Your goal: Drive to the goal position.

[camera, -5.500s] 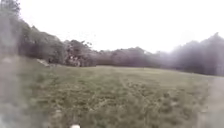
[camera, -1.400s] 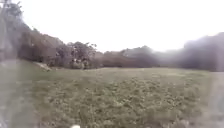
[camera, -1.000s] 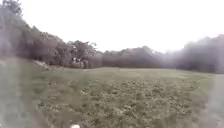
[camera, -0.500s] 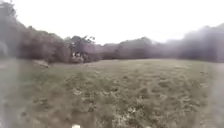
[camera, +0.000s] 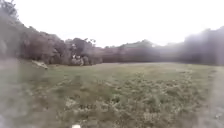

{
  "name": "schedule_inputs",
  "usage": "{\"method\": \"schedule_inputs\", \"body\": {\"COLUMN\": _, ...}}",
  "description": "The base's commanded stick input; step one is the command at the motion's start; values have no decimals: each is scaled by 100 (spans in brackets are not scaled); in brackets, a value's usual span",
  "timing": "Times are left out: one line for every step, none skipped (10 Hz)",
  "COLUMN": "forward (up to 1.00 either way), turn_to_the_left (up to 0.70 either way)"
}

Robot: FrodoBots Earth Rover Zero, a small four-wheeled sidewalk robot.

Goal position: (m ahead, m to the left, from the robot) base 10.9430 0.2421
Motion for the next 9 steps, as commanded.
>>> {"method": "schedule_inputs", "body": {"forward": 70, "turn_to_the_left": 0}}
{"method": "schedule_inputs", "body": {"forward": 70, "turn_to_the_left": 0}}
{"method": "schedule_inputs", "body": {"forward": 70, "turn_to_the_left": 0}}
{"method": "schedule_inputs", "body": {"forward": 70, "turn_to_the_left": 0}}
{"method": "schedule_inputs", "body": {"forward": 70, "turn_to_the_left": 0}}
{"method": "schedule_inputs", "body": {"forward": 70, "turn_to_the_left": 0}}
{"method": "schedule_inputs", "body": {"forward": 70, "turn_to_the_left": 0}}
{"method": "schedule_inputs", "body": {"forward": 70, "turn_to_the_left": 0}}
{"method": "schedule_inputs", "body": {"forward": 70, "turn_to_the_left": 0}}
